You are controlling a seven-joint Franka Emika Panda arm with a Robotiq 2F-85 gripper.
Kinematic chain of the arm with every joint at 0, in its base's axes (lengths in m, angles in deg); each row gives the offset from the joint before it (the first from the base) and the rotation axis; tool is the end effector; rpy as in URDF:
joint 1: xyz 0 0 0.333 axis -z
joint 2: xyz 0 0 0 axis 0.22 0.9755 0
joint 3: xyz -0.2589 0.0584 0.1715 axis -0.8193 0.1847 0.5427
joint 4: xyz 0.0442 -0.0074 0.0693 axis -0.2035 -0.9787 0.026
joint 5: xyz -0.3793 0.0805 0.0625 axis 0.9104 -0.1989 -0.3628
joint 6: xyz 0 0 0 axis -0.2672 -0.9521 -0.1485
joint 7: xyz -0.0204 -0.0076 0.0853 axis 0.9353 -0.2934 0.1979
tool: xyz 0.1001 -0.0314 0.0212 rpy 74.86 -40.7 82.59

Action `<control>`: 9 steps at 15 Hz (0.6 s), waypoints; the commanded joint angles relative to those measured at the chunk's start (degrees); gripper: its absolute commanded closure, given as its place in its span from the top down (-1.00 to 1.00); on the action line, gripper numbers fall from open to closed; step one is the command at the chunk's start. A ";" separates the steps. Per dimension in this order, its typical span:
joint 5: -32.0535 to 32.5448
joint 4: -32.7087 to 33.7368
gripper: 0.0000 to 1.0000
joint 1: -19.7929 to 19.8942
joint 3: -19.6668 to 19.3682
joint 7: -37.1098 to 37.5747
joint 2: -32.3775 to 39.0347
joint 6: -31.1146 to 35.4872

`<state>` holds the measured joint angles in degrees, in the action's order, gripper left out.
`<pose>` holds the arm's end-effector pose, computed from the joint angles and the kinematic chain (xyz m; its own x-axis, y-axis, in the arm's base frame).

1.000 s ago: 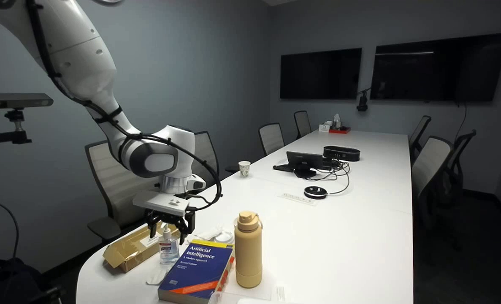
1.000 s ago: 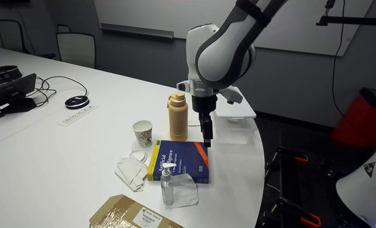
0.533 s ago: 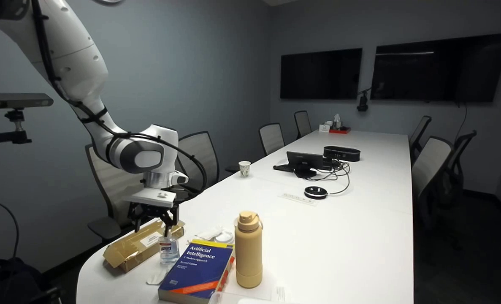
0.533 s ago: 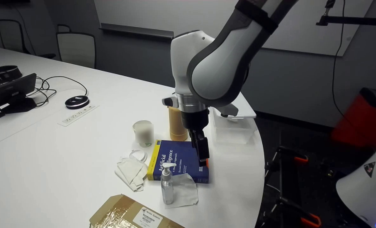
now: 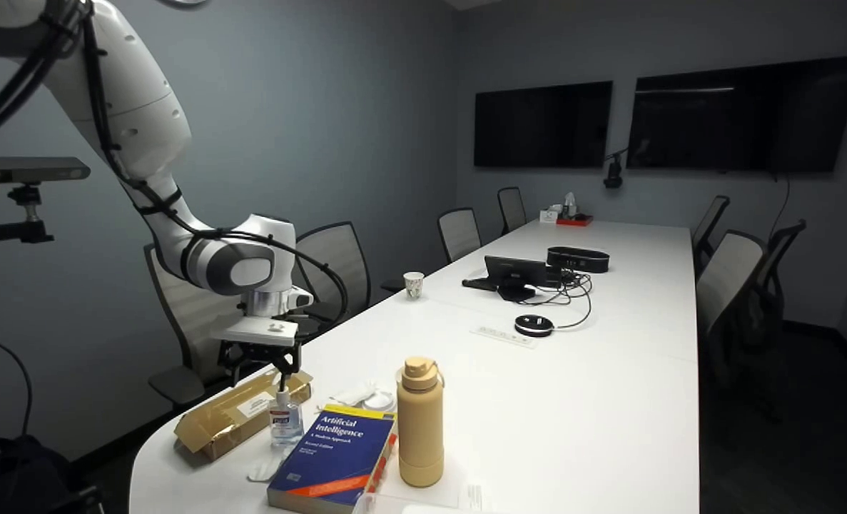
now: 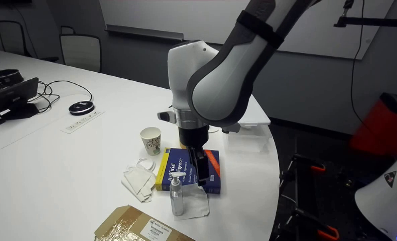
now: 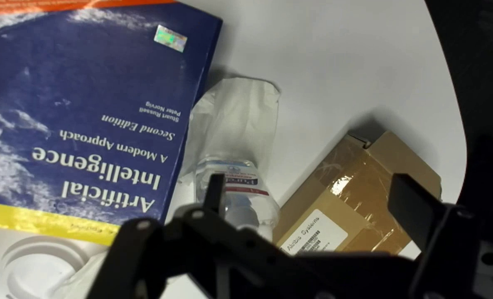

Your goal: Open the lid on the container then put the pump bottle in the container.

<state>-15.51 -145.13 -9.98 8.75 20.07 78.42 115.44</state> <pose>0.5013 0.0714 0.1721 0.7639 0.6448 -0.0268 0.6350 -0.7584 -0.1471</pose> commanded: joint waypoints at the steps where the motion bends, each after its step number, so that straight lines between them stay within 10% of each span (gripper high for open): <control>1: 3.31 2.56 1.00 -1.22 -0.27 1.06 3.15 3.85; 9: 7.63 8.01 1.00 -1.75 0.18 2.34 8.76 6.37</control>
<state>-9.78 -139.28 -10.81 8.92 20.40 85.57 120.82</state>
